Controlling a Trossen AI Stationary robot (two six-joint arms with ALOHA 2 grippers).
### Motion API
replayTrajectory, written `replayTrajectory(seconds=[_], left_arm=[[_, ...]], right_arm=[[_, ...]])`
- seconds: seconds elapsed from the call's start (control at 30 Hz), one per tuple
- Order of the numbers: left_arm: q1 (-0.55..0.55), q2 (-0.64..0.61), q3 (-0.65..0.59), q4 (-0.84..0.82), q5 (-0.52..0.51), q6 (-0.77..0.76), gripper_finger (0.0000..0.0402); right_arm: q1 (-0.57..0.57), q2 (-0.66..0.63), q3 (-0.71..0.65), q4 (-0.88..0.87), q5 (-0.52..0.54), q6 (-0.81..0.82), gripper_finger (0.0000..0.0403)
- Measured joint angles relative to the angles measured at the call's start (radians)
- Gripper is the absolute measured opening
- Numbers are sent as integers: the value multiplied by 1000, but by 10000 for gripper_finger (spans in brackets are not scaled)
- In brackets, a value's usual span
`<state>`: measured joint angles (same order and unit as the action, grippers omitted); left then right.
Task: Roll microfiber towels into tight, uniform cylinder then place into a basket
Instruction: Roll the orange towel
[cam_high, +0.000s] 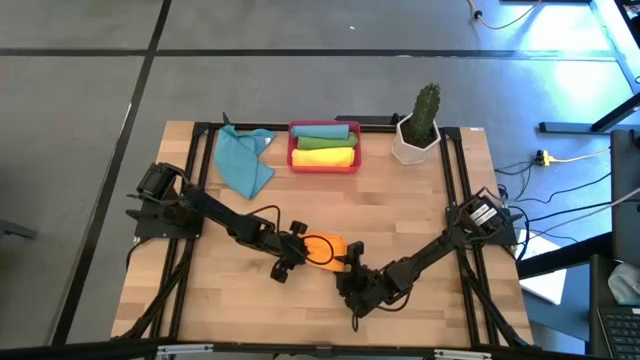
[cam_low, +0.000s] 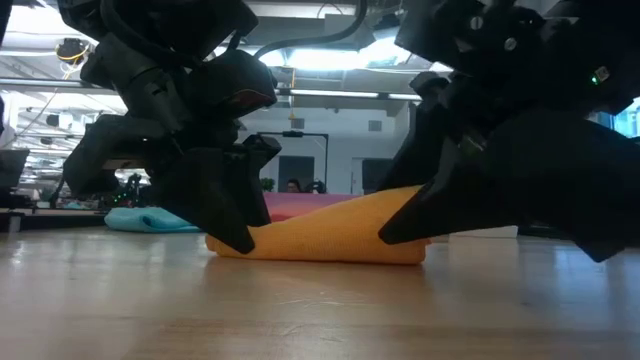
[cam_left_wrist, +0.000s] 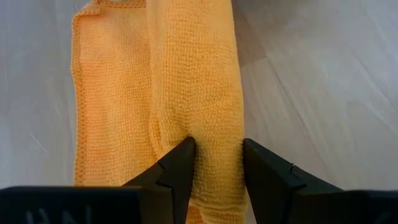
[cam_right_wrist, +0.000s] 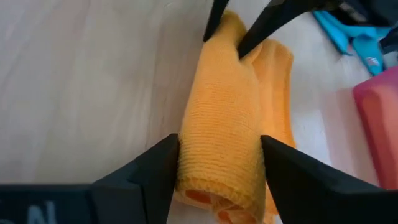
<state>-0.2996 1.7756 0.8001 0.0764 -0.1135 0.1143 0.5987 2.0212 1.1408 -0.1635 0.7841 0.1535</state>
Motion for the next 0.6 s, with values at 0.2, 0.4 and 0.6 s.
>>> replayTrajectory(seconds=[0.2, 0.4, 0.6], left_arm=[[-17, 2, -2, 31, -48, 41, 127], [-63, -9, -3, 25, -204, 80, 149], [-117, -48, -3, 23, -301, 104, 187]], right_arm=[[-12, 0, 0, -1, -26, 36, 136], [-12, 0, 0, -6, -33, 104, 20], [-48, 0, -1, -13, -148, 263, 24]])
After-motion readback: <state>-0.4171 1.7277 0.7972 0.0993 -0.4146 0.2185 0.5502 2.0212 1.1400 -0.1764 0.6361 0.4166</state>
